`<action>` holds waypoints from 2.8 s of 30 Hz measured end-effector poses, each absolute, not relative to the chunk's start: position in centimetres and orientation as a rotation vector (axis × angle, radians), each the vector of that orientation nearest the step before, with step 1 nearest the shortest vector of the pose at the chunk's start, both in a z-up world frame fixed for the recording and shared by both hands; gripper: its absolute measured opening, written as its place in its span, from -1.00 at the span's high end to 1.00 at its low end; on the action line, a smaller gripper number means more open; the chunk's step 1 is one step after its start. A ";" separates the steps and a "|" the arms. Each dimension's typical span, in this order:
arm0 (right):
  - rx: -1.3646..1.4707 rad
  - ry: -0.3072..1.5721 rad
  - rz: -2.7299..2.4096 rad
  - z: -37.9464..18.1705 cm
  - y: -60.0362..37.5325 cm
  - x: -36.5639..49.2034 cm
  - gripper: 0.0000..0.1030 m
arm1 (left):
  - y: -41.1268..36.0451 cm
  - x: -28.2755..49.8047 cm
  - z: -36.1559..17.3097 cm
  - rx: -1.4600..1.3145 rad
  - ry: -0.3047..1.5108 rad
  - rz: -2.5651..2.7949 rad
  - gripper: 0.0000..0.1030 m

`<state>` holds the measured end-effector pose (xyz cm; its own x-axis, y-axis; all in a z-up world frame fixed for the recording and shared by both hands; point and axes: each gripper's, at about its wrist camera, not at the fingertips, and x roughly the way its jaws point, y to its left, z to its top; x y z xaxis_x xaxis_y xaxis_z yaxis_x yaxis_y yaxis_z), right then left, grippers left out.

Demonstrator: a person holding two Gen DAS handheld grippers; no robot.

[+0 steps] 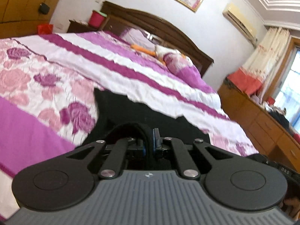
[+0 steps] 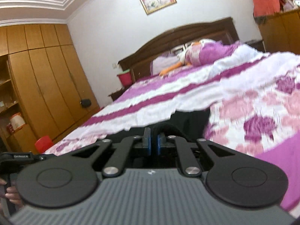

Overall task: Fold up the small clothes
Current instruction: 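Grasp the cardigan hem with the left gripper while the right gripper grasps it too, then lift the hem with both grippers and fold it toward the collar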

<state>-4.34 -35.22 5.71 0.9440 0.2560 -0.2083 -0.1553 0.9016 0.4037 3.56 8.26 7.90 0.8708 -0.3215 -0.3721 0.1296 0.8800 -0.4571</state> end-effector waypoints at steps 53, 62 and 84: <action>0.230 0.509 0.057 -0.7 -34.5 16.9 0.27 | 5.3 25.6 -0.1 -0.229 0.598 -0.072 0.37; -0.044 0.517 0.151 -1.6 -31.3 15.5 0.31 | 2.6 24.8 -1.2 -0.066 0.590 -0.188 0.37; 0.028 0.552 0.045 -2.9 -32.6 25.4 0.33 | 4.4 35.3 -2.7 -0.134 0.602 0.008 0.37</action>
<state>25.39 -32.60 -2.92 0.8503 0.0503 -0.5238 -0.0353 0.9986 0.0385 35.35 4.39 -2.70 0.8246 -0.0311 -0.5648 -0.0468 0.9913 -0.1229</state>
